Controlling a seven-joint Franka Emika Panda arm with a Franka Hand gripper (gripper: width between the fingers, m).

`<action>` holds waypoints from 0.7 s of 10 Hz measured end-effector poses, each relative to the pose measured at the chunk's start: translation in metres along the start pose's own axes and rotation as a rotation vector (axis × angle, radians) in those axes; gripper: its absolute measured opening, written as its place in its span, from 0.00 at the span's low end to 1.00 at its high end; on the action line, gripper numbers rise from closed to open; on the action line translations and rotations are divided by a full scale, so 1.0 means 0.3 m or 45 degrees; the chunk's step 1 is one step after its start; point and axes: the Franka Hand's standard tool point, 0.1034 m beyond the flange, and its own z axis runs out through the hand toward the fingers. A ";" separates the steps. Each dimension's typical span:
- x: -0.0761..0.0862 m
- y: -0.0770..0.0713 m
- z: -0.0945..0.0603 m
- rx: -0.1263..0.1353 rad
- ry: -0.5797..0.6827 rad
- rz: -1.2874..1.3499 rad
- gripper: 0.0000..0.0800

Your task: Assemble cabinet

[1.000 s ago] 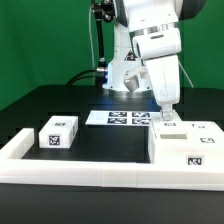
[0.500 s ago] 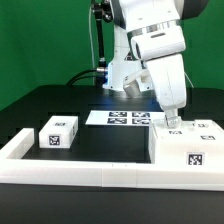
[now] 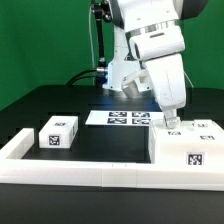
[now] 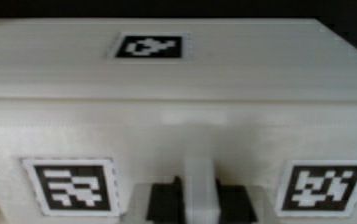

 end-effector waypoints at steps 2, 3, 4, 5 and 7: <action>-0.004 0.016 0.009 0.034 0.006 0.006 0.08; 0.001 0.019 0.015 0.053 0.009 0.015 0.08; 0.010 0.022 0.020 0.068 0.011 0.018 0.08; 0.016 0.022 0.023 0.077 0.012 0.015 0.08; 0.017 0.022 0.024 0.080 0.012 -0.001 0.09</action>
Offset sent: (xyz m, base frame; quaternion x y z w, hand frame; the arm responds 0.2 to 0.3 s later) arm 0.0310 0.0095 -0.0006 -0.0057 -0.0060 0.0138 0.9999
